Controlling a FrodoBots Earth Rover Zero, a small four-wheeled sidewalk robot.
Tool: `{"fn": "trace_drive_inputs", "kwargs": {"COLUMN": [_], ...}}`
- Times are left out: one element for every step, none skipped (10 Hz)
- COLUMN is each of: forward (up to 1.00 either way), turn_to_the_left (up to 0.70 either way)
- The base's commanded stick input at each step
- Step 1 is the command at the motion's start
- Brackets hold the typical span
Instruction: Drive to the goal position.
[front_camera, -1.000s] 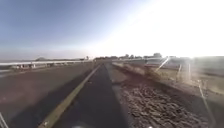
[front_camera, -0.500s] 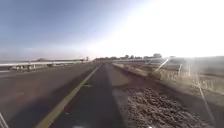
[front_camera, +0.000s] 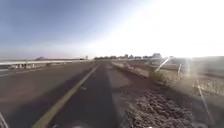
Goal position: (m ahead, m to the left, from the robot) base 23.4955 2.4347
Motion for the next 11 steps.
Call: {"fn": "trace_drive_inputs", "kwargs": {"forward": [0.5,0.5,0.5,0.5,0.5,0.5,0.5,0.5,0.5,0.5,0.5], "turn_to_the_left": [0.0,0.0,0.0,0.0,0.0,0.0,0.0,0.0,0.0,0.0,0.0]}}
